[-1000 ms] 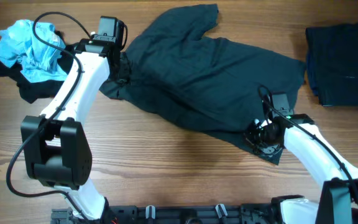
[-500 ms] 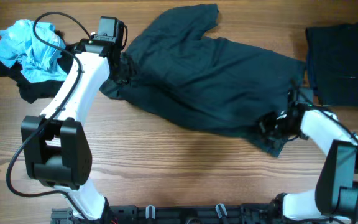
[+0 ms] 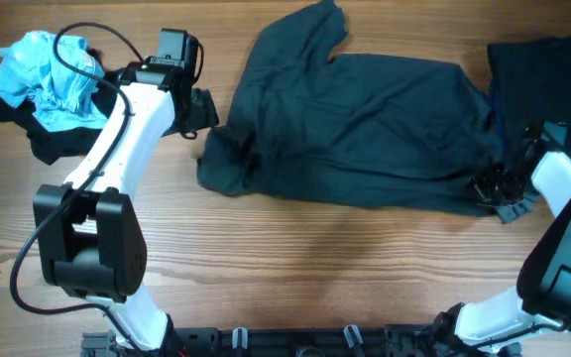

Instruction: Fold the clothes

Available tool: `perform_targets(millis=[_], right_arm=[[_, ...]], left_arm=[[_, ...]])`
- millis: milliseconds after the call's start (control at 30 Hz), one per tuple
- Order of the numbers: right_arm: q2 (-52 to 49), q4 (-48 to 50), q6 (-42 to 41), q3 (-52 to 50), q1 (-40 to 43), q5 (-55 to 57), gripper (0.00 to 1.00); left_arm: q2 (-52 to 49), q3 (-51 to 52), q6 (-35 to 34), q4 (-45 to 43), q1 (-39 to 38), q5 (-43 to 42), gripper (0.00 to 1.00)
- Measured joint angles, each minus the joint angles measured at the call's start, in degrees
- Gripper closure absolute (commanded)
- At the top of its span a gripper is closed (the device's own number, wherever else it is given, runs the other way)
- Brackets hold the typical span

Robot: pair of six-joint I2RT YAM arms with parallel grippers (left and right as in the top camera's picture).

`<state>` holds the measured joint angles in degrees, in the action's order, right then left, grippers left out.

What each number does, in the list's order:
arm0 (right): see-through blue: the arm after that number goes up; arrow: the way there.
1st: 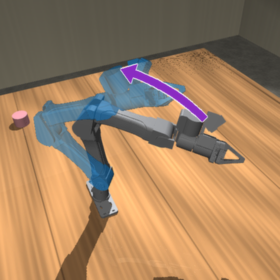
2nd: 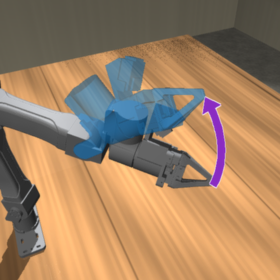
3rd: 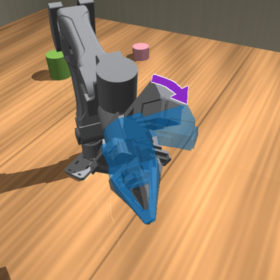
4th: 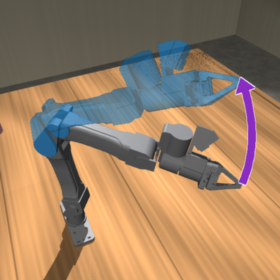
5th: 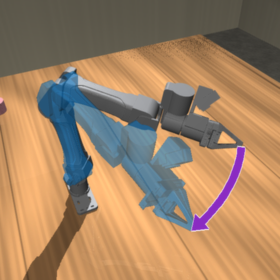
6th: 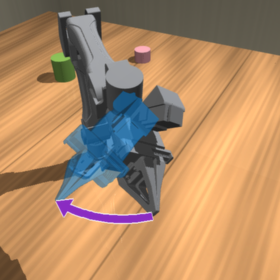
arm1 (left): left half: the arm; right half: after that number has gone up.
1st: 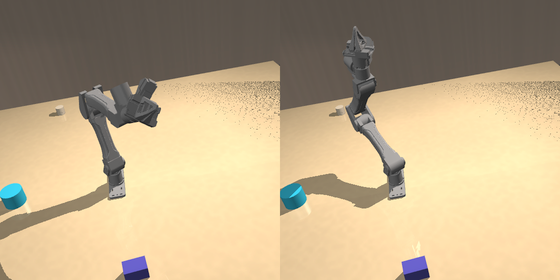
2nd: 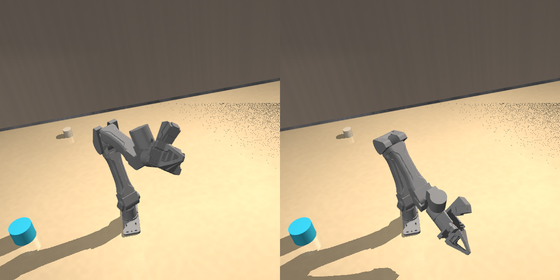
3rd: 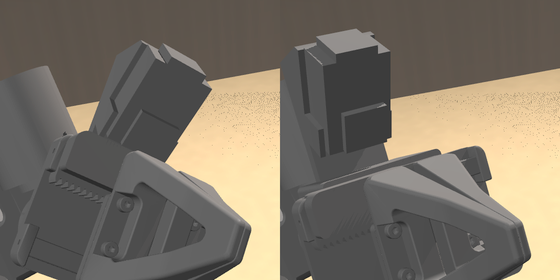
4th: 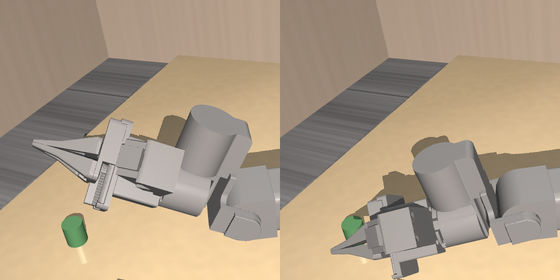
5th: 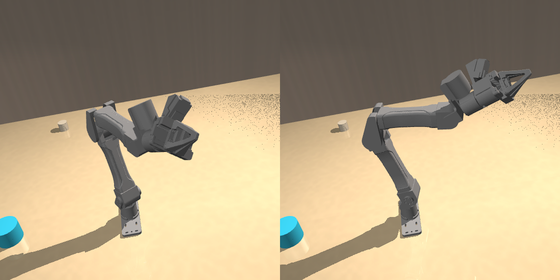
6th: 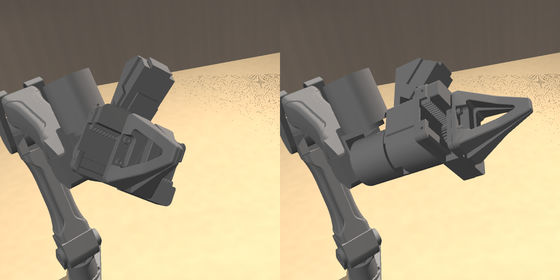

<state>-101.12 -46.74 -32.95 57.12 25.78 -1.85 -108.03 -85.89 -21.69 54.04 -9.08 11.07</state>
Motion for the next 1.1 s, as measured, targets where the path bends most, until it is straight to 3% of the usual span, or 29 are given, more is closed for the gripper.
perform_targets(millis=[67,100,167,233,433,600,667,733,767,867,900,1000,1100], right_arm=[[-0.1,-6.1,3.0,4.5,0.7,0.3,0.45],[-0.1,-9.6,4.7,8.7,0.7,-0.3,0.24],[0.3,-12.8,6.7,13.5,0.7,-1.5,0.13],[1.3,-16.4,9.1,19.5,0.7,-3.1,0.09],[4.9,-25.7,15.0,32.0,0.7,-7.3,0.07],[6.4,-27.5,19.3,34.1,0.5,-13.1,0.07],[6.7,-27.9,20.3,34.1,-0.1,-14.7,0.07],[6.7,-28.1,20.9,34.1,-1.8,-15.5,0.09],[6.7,-28.1,21.1,34.1,-2.8,-15.8,0.11],[6.7,-28.0,21.5,34.1,-6.3,-16.2,0.22],[6.7,-28.0,21.5,34.1,-7.2,-16.2,0.29],[6.7,-28.0,21.5,34.1,-9.4,-16.5,0.44],[6.7,-28.0,21.0,34.1,-11.0,-16.6,0.46]], left_arm=[[0.1,0.0,0.0,0.1,0.0,0.0,0.07],[0.5,0.0,0.0,0.0,0.0,0.0,0.06],[2.3,0.0,0.0,0.0,0.0,-0.1,0.05],[6.2,0.0,0.0,0.2,0.3,-0.2,0.05],[20.5,0.0,-1.0,1.6,3.8,-0.3,0.04],[29.5,0.0,-1.3,1.8,3.8,-3.0,0.07],[30.3,-0.2,-1.3,2.8,3.1,-5.4,0.16],[28.3,-0.2,-1.5,4.1,1.0,-7.8,0.31],[26.9,-0.2,-1.7,4.2,0.2,-8.2,0.50],[20.9,-0.2,-1.9,3.0,-2.4,-9.5,0.88],[17.6,-0.2,-1.7,0.8,-3.6,-9.8,0.95],[11.4,-0.2,-1.7,-6.7,-5.5,-10.3,0.96],[5.8,-0.1,-1.6,-16.7,-7.2,-11.0,0.96]])
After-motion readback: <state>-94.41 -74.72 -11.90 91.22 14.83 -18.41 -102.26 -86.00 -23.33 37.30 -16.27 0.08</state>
